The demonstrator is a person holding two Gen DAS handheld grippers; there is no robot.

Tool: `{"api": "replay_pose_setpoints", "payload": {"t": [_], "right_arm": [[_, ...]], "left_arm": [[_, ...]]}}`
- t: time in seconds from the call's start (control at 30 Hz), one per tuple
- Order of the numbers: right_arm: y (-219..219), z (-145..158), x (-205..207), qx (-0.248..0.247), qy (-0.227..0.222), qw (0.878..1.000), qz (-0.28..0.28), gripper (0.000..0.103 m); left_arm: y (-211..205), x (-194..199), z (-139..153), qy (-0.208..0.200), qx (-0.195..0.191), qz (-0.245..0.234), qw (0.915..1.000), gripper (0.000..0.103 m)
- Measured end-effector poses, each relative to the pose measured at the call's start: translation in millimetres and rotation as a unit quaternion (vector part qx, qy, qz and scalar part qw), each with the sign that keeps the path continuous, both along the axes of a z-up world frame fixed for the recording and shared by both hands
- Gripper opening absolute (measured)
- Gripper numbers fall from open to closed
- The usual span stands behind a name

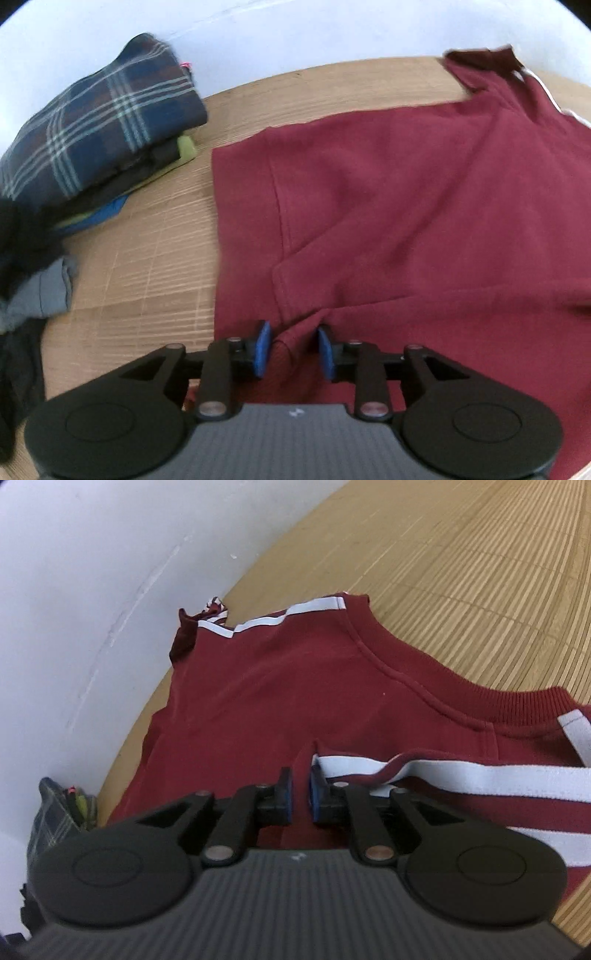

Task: Fold clothes

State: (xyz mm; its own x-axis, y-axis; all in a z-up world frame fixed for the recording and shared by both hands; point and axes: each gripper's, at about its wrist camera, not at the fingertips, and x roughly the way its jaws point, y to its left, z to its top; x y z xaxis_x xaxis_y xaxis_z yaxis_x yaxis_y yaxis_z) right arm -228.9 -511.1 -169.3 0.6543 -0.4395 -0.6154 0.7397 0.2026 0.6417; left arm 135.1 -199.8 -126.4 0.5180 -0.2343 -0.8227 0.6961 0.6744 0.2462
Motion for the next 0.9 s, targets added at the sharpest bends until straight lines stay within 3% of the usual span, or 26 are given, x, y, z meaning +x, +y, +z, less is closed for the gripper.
{"api": "replay_pose_setpoints", "payload": {"t": [0.07, 0.17, 0.3, 0.4, 0.47, 0.6, 0.67, 0.7, 0.73, 0.9], "right_arm": [[0, 10, -4, -0.005, 0.000, 1.000, -0.004, 0.016], [6, 39, -30, -0.024, 0.004, 0.999, -0.023, 0.036], [36, 67, -50, -0.058, 0.042, 0.996, 0.056, 0.048], [67, 69, -48, -0.075, 0.063, 0.986, 0.138, 0.049], [83, 64, -35, -0.074, 0.036, 0.976, 0.202, 0.049], [103, 46, 20, -0.062, 0.012, 0.950, 0.307, 0.049], [109, 36, 46, -0.061, 0.026, 0.945, 0.319, 0.046], [109, 28, 56, -0.059, 0.039, 0.949, 0.308, 0.046], [108, 20, 64, -0.055, 0.053, 0.953, 0.293, 0.044], [107, 33, 65, -0.057, 0.074, 0.956, 0.277, 0.047]], "left_arm": [[7, 2, 5, 0.007, -0.009, 0.001, 0.9999, 0.038], [20, -1, 18, 0.004, -0.030, -0.002, 0.9996, 0.044], [36, -18, 34, -0.004, -0.048, -0.005, 0.9988, 0.051], [53, -31, 37, -0.010, -0.043, 0.022, 0.9988, 0.051], [66, -37, 34, 0.001, -0.042, 0.049, 0.9979, 0.051], [74, -38, 20, 0.012, -0.037, 0.052, 0.9979, 0.052], [72, -34, 5, 0.011, -0.016, 0.055, 0.9983, 0.058], [72, -31, -4, 0.011, -0.009, 0.059, 0.9981, 0.070], [74, -29, -9, 0.006, -0.013, 0.065, 0.9978, 0.073], [73, -41, 1, 0.005, -0.014, 0.041, 0.9991, 0.064]]}}
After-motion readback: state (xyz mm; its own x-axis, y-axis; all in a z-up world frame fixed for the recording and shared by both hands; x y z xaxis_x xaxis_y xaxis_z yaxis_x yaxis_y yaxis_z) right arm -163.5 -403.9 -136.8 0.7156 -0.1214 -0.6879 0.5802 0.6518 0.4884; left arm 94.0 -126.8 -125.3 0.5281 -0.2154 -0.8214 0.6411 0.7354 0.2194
